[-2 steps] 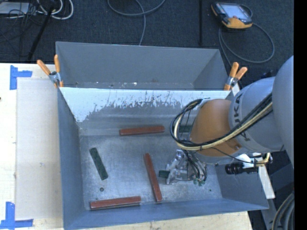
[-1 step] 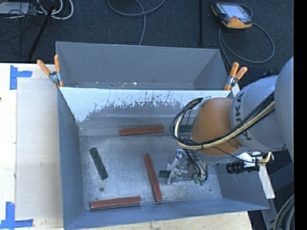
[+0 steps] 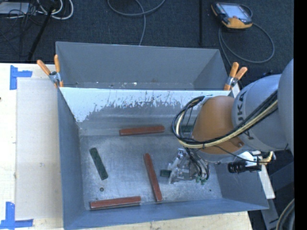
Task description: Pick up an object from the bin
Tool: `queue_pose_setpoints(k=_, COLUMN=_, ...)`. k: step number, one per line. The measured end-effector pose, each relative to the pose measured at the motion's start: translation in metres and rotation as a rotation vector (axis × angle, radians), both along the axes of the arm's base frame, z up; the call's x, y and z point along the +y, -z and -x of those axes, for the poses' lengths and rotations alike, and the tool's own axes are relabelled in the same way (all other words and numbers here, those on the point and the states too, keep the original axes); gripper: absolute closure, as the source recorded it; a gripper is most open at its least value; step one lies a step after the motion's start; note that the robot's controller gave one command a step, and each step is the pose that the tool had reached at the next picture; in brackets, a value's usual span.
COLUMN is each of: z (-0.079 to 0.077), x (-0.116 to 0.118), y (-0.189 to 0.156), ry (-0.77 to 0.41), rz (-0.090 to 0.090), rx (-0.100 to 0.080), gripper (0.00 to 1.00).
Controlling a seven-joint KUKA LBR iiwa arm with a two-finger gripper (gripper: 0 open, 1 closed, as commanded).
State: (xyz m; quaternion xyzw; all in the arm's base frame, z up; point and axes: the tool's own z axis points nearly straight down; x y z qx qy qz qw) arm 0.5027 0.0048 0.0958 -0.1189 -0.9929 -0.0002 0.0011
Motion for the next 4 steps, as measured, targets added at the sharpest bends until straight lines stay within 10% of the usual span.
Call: queue_pose_setpoints(k=4, z=0.001, x=0.000, y=-0.050, ry=-0.002, rz=0.000, rx=0.002, gripper=1.00)
